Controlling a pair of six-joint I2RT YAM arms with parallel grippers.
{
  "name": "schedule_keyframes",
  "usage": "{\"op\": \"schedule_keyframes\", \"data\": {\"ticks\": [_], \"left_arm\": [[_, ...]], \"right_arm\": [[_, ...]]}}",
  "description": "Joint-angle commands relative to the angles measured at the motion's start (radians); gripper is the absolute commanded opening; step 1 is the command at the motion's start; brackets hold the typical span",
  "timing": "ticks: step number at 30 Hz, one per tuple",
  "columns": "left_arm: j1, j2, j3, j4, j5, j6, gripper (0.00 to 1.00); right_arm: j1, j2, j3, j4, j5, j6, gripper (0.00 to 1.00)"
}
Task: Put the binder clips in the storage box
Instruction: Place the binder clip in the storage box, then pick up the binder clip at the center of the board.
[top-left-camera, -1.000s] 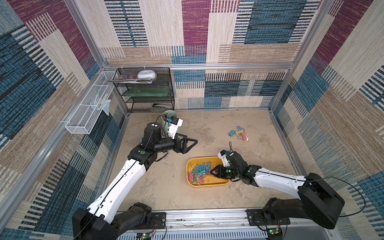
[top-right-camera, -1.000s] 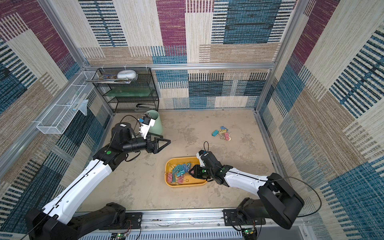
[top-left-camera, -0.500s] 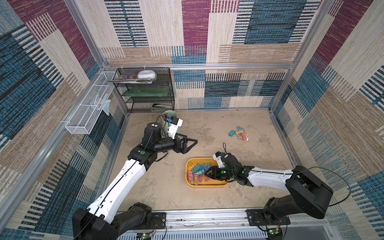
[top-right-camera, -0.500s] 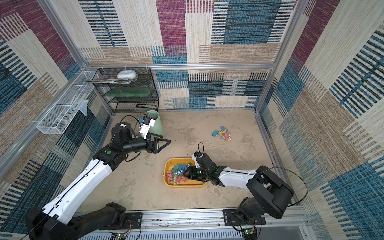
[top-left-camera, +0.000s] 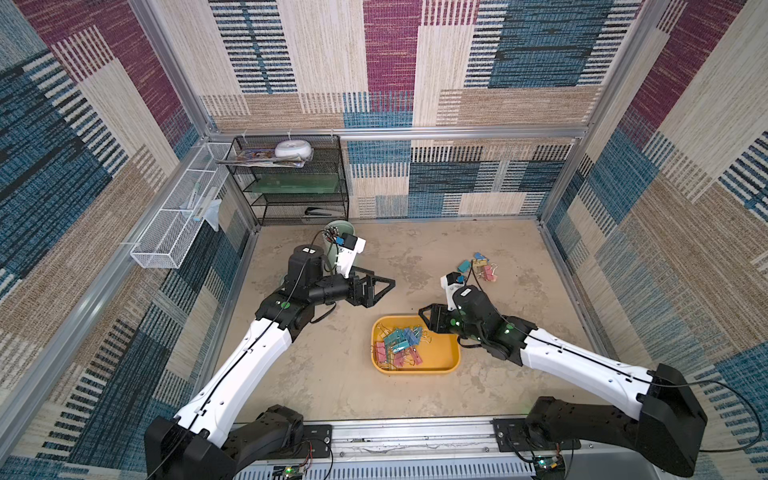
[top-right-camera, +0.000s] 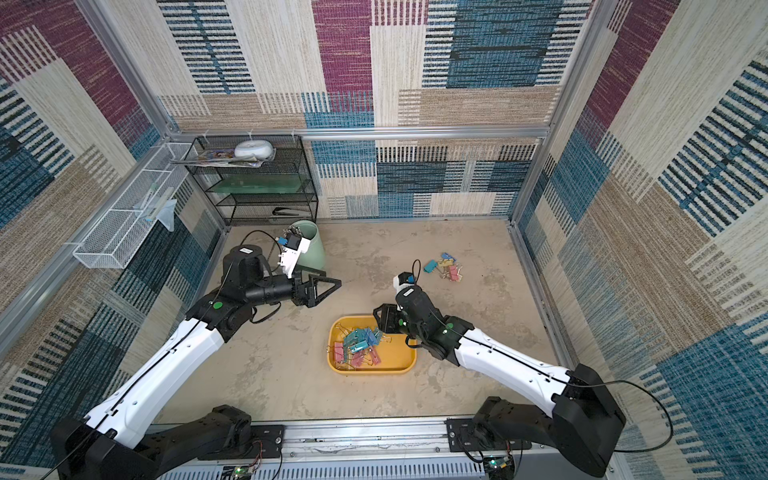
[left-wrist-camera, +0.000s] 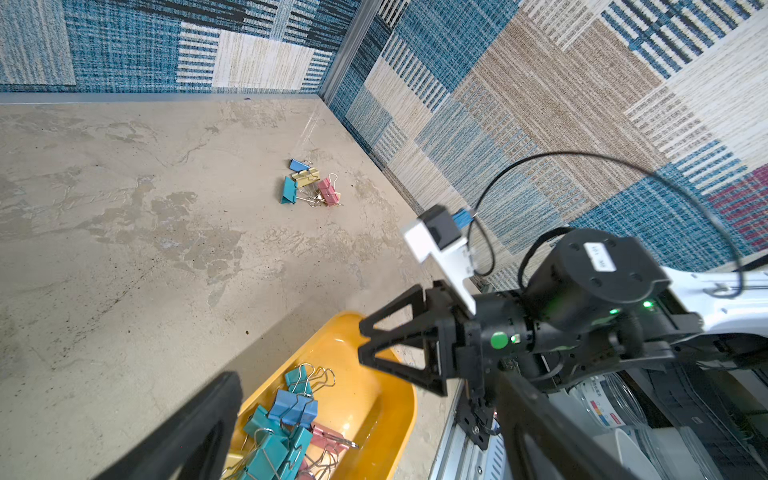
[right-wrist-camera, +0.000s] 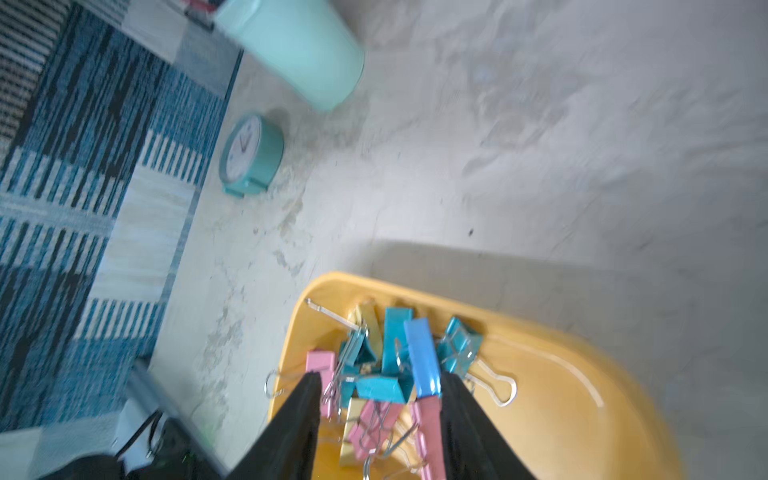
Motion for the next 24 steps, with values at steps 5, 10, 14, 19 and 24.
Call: {"op": "schedule_keyframes", "data": {"ticks": [5, 10, 14, 19, 24], "left_arm": [[0.001, -0.006, 0.002, 0.013, -0.001, 0.017, 1.0], [0.001, -0.007, 0.003, 0.013, 0.001, 0.014, 0.99], [0.001, -0.004, 0.002, 0.013, -0.001, 0.015, 0.99], [0.002, -0.002, 0.002, 0.011, -0.002, 0.017, 1.0], [0.001, -0.001, 0.002, 0.007, -0.005, 0.02, 0.99]], "right_arm": [[-0.237, 0.054, 0.111, -0.08, 0.286, -0.232, 0.51], [-0.425, 0.247, 0.195, -0.09, 0.193, -0.312, 0.51], [-0.485, 0.43, 0.307, -0.144, 0.191, -0.364, 0.51], [-0.496, 0.611, 0.435, -0.193, 0.259, -0.415, 0.52], [-0.504, 0.696, 0.495, -0.199, 0.282, -0.436, 0.47]]}}
